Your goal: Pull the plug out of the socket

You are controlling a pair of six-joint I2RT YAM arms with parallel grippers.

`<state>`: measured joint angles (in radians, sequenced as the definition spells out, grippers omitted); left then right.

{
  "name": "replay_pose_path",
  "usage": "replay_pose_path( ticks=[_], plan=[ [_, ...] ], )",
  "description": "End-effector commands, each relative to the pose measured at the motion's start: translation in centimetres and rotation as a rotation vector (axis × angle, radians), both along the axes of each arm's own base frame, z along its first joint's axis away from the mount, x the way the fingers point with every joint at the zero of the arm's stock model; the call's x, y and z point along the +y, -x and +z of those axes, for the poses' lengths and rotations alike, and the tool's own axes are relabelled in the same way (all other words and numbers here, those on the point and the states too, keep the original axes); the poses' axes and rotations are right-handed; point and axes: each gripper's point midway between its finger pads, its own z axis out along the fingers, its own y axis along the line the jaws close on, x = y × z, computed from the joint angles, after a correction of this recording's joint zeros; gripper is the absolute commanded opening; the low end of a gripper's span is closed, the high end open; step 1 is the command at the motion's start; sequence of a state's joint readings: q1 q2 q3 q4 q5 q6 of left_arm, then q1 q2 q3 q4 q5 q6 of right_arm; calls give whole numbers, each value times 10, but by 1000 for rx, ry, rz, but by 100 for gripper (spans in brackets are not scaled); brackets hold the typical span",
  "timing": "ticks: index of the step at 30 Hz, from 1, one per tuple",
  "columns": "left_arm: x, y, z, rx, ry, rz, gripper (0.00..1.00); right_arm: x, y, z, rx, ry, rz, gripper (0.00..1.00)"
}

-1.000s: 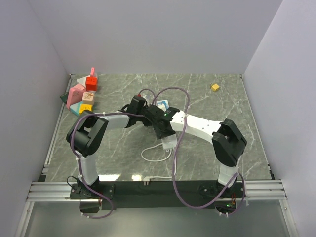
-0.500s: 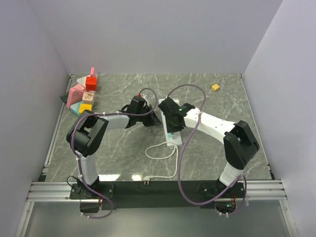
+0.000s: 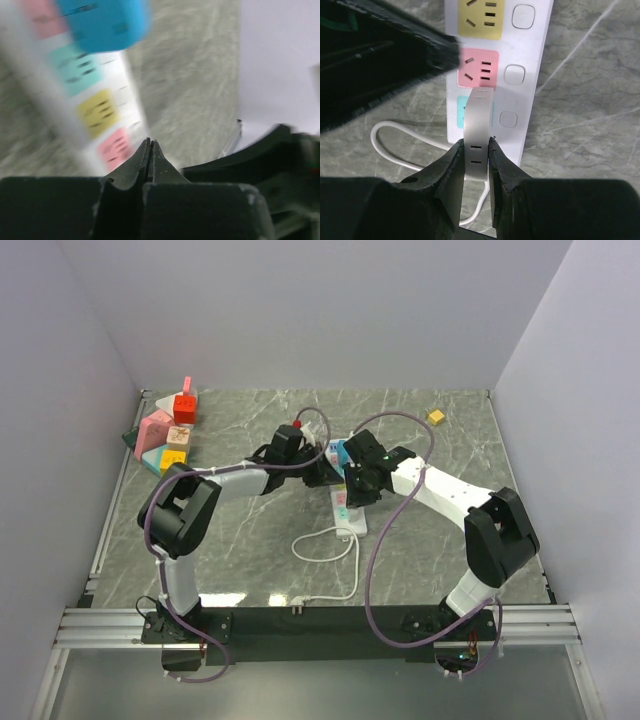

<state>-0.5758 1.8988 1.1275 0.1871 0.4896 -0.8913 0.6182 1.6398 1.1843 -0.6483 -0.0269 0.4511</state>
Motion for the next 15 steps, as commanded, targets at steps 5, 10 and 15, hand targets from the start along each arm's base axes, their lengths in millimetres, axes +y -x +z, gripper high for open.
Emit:
replay_pose_path(
  ticks=[5,10,15],
  plan=[
    [-32,-1,-1,-6,67,-80,1,4,11,-13,57,-5,55,33],
    [-23,3,-32,39,12,-72,1,7,7,-15,56,-10,76,45],
    [-20,6,-44,59,5,-71,1,8,5,-17,57,-3,75,37]
  ],
)
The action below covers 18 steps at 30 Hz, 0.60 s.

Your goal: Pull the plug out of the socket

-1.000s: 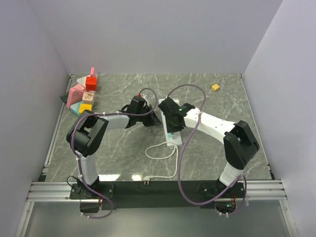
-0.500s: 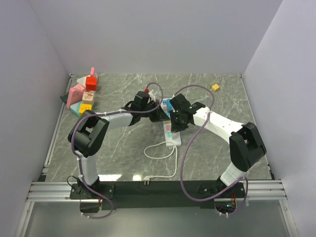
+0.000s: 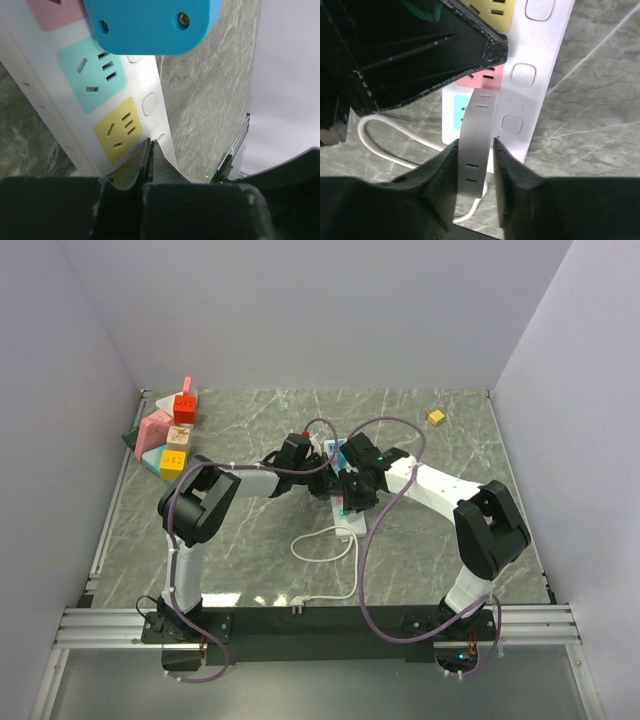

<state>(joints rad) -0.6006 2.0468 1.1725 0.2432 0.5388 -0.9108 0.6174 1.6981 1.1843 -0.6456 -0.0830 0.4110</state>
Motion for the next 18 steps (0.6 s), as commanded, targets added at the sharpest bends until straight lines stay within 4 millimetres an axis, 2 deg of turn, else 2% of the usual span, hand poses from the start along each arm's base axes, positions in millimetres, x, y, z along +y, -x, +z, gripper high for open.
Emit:
replay_pose_path(
  ticks=[1,2,3,4,6,9,11,14,17,18],
  plan=[
    [2,2,-8,-7,-4,-16,1,4,-3,2,-8,-6,17,29],
    [2,2,-9,-7,-7,-17,1,3,-3,2,-7,-4,14,21],
    [4,5,-13,-2,-12,-17,1,4,-4,4,-12,-5,14,5],
    [5,6,-17,5,-18,-16,1,4,-5,8,-17,-8,14,0],
    [10,13,-29,25,-35,-12,1,6,-5,21,-30,-23,23,0],
    [18,23,-47,52,-64,-14,1,5,-9,58,-85,-51,16,0],
    [24,28,-59,65,-89,-12,1,-1,-10,88,-131,-68,4,0],
    [32,35,-74,82,-129,-13,1,-14,-15,118,-178,-81,-22,0],
    [35,37,-81,90,-144,-15,1,-35,-26,130,-213,-54,-71,0],
    [34,36,-80,88,-142,-16,1,-52,-36,130,-222,-33,-126,0]
  ],
)
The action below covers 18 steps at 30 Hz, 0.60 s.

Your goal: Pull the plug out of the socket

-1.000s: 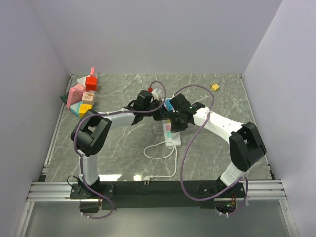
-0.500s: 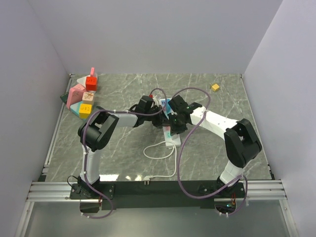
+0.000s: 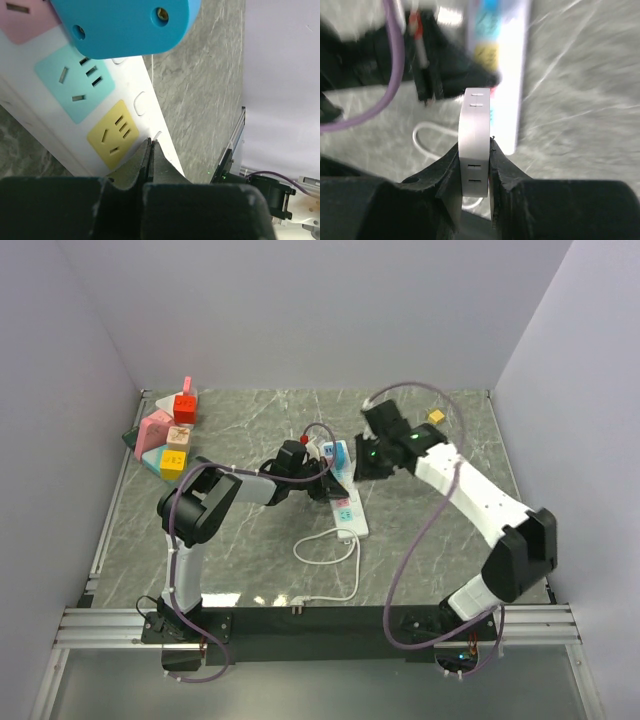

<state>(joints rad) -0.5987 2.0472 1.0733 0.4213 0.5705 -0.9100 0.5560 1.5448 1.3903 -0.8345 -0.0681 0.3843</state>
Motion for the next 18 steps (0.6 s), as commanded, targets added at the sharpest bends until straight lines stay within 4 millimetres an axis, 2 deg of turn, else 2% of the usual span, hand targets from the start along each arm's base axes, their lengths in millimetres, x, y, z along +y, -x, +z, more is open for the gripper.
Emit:
replay_pose_path(
  ticks=[1,3,4,5,7,8,10,11,12,13,14,16,17,18],
  plan=[
    [32,27,-75,143,-201,11,1,-46,-21,22,-64,40,-128,0],
    [30,25,-68,134,-190,12,1,-77,-39,19,-77,45,-258,0],
    [29,23,-60,121,-179,13,1,-104,-58,16,-101,28,-358,0],
    [28,21,-55,111,-173,14,1,-122,-69,15,-116,15,-428,0],
    [25,18,-41,91,-154,15,1,-145,-95,11,-157,-64,-554,0],
    [23,16,-36,82,-149,14,1,-178,-108,0,-150,-74,-665,0],
    [19,10,-22,61,-134,12,1,-195,-132,-8,-143,-204,-771,0],
    [18,9,-17,60,-129,9,1,-215,-142,-29,-98,-232,-843,0],
    [15,5,-7,42,-117,9,1,-219,-151,-36,-77,-284,-883,0],
    [14,4,-4,40,-118,10,1,-226,-169,-31,-122,-300,-899,0],
    [13,3,0,35,-113,5,1,-233,-179,-45,-116,-283,-924,0],
    [10,-2,14,13,-100,7,1,-244,-196,-50,-138,-297,-983,0],
    [10,-2,17,12,-100,5,1,-247,-204,-63,-117,-331,-997,0],
    [9,-5,23,0,-96,5,1,-254,-210,-67,-111,-374,-1043,0]
  ],
)
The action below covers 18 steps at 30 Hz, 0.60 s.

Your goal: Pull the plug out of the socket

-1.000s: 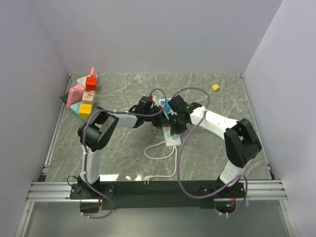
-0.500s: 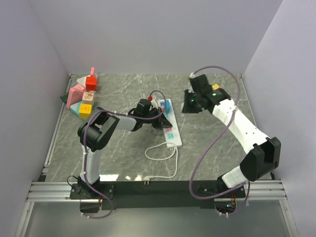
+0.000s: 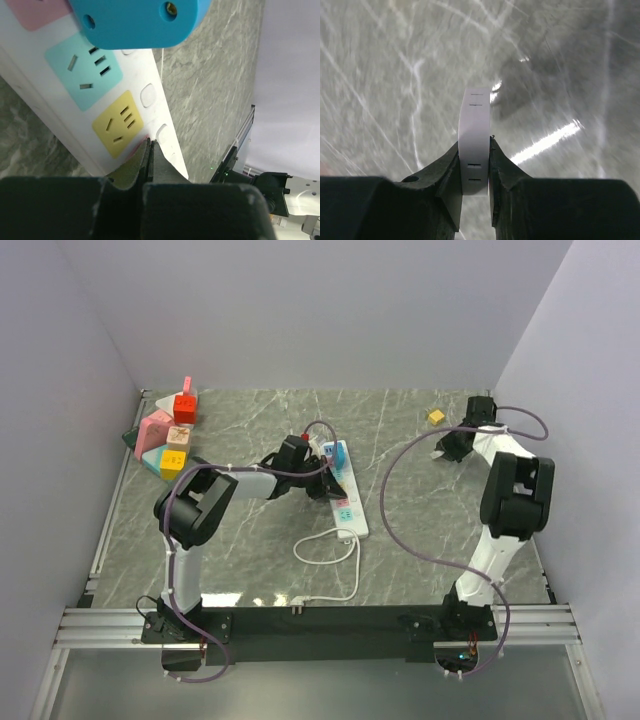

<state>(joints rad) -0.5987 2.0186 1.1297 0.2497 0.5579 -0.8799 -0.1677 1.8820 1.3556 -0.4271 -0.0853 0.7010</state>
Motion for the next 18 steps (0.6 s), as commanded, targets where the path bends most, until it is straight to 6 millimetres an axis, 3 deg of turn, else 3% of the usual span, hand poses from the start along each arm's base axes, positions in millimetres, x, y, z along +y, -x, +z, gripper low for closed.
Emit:
replay_pose_path(
  ticks=[1,8,10,11,12,14,16,17,18],
  plan=[
    [4,-7,21,-45,-30,6,1,-6,-58,18,-179,-118,-107,0],
    [5,-11,27,-46,-32,12,1,-21,-93,-6,-227,-208,-181,0],
    [7,-12,24,-37,-36,17,1,-18,-107,0,-257,-238,-169,0],
    [8,-11,22,-33,-37,18,1,-17,-110,-11,-238,-253,-170,0],
    [10,-13,20,-28,-39,24,1,-15,-120,-2,-258,-272,-154,0],
    [10,-15,19,-25,-38,27,1,-12,-126,-12,-244,-300,-147,2],
    [10,-15,12,-10,-48,24,1,-10,-133,-9,-248,-314,-129,17],
    [9,-16,13,-11,-46,21,1,-9,-134,-6,-256,-322,-124,38],
    [9,-16,8,-5,-53,19,1,-7,-132,-5,-258,-328,-120,47]
  ],
)
